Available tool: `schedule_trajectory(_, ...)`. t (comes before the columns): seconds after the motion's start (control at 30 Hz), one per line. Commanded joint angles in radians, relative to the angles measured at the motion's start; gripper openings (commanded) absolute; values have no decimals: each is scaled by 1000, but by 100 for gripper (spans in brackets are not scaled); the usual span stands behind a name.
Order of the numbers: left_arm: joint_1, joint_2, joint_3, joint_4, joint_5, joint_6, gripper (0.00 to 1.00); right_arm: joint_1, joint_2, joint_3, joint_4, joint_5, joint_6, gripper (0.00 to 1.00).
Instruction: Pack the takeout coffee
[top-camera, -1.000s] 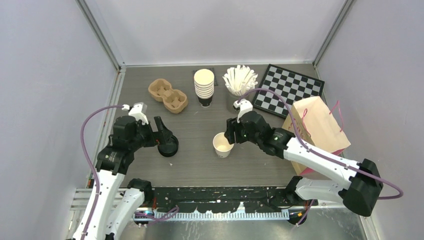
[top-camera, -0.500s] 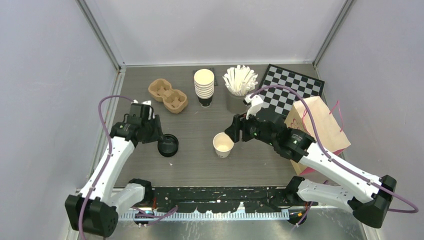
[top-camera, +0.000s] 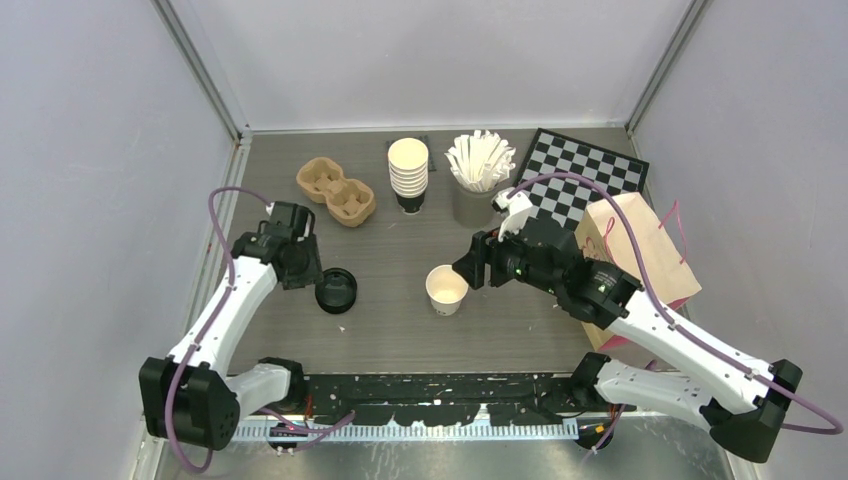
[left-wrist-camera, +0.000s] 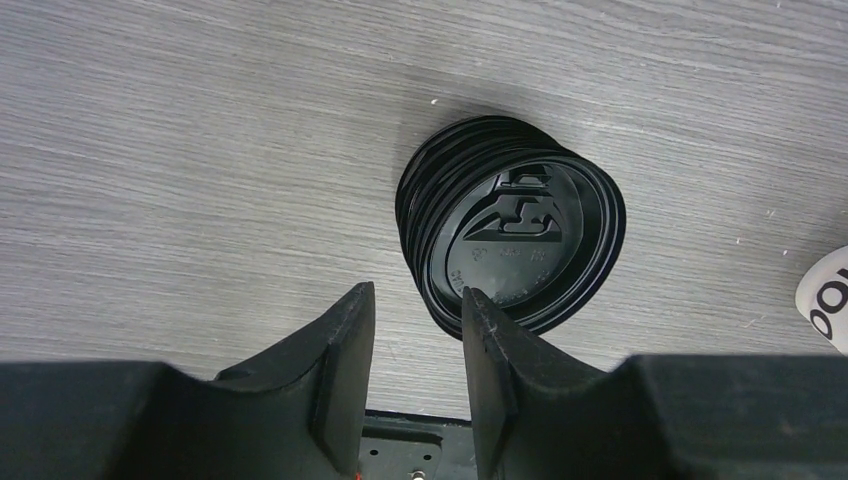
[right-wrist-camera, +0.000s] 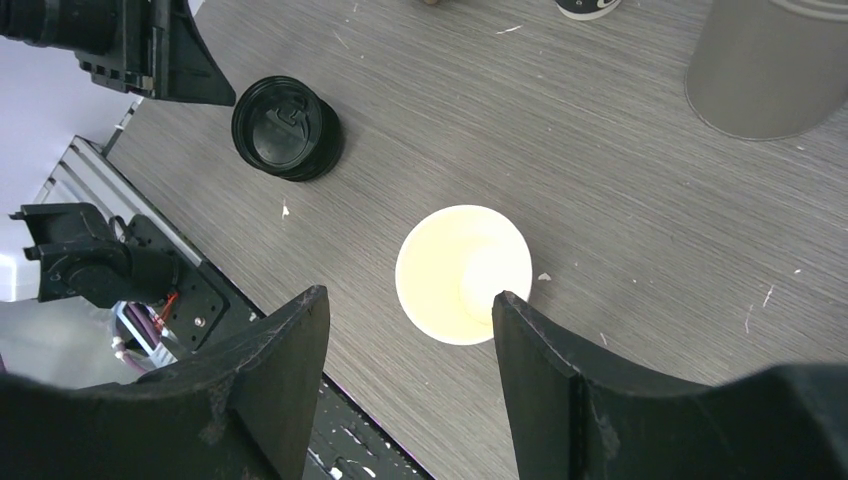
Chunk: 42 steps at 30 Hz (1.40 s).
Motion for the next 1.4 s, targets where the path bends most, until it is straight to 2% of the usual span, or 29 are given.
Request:
schedule_trajectory(0.0, 0, 26, 30, 6, -6, -15, 39, 1, -45, 27, 8, -5, -20, 65)
schedule_trajectory(0.1, 1, 54, 23, 28, 45, -13, 38, 1, -56, 18, 6, 2, -24, 65)
schedule_trajectory(0.3, 1, 95, 31, 31, 27, -31, 31, 1, -71, 19, -15, 10, -30, 66)
schedule_trajectory(0.73, 1, 119, 31, 29, 23, -29, 24, 2, -101, 18, -31, 27, -34, 66)
schedule_trajectory(0.83, 1, 125, 33, 29, 25, -28, 19, 1, -104, 16, -36, 40, -38, 66)
schedule_trajectory(1.03, 1, 114, 41, 21, 35, -24, 0, 1, -106, 13, -39, 42, -37, 65)
schedule_trajectory(1.37, 0, 94, 49, 10, 67, -18, 0, 1, -94, 15, -41, 45, -36, 65)
